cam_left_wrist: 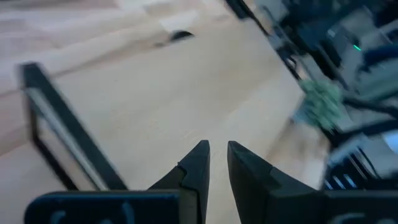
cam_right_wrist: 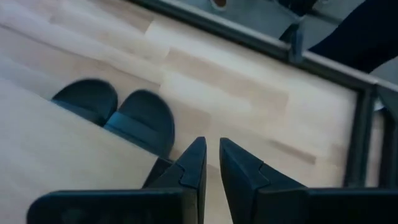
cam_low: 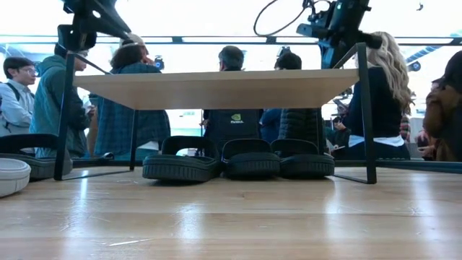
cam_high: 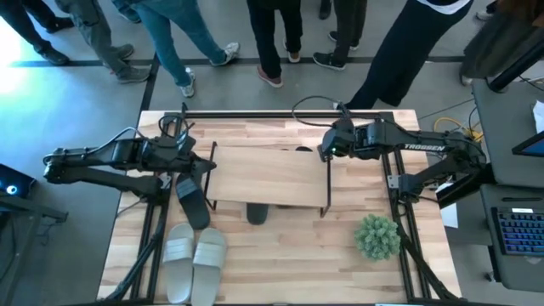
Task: Pick and place slides into the shelf
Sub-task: Put the right gray slide on the shelf
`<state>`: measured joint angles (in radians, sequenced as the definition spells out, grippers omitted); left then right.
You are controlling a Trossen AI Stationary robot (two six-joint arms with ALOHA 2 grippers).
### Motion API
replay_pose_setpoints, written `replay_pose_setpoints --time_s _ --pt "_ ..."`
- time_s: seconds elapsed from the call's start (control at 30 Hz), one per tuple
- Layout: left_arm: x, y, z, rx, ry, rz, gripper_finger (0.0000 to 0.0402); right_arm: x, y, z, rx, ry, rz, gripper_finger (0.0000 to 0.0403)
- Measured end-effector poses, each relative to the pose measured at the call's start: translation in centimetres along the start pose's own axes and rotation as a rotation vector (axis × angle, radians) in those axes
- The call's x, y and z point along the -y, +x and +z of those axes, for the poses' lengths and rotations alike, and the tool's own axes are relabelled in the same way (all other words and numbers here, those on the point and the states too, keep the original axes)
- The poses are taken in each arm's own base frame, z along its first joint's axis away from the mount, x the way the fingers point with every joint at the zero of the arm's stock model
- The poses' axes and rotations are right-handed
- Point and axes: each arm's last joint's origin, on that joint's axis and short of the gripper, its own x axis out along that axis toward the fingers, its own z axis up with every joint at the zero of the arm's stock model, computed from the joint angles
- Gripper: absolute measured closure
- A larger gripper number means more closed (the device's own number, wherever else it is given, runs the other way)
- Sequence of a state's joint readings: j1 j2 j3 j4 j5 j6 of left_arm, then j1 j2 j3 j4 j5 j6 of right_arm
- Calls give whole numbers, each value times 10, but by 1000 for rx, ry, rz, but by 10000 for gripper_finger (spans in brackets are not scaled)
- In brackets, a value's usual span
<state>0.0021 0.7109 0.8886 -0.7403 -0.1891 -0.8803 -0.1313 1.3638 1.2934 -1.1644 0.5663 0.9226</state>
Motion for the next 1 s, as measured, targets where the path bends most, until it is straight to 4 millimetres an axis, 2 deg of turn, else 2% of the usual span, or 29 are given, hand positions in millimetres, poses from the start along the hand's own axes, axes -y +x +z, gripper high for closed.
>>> replay_pose_setpoints --time_s 0.2,0.4,0.57,0.67,0.8,1.0 --pt "26 -4 -7 -84 204 -117 371 -1 -35 2 58 -88 40 364" --pt "70 0 -32 -200 506 -145 399 -13 -70 -18 65 -220 159 355" --pt "91 -9 -74 -396 722 81 401 -14 -97 -52 15 -300 205 340" --pt "103 -17 -96 -482 763 223 399 -10 -108 -71 -41 -311 213 321" --pt "118 -22 -123 -547 734 289 367 -9 -120 -87 -68 -300 250 285" --pt "137 -14 -163 -621 674 314 287 -9 -128 -99 -84 -310 286 218"
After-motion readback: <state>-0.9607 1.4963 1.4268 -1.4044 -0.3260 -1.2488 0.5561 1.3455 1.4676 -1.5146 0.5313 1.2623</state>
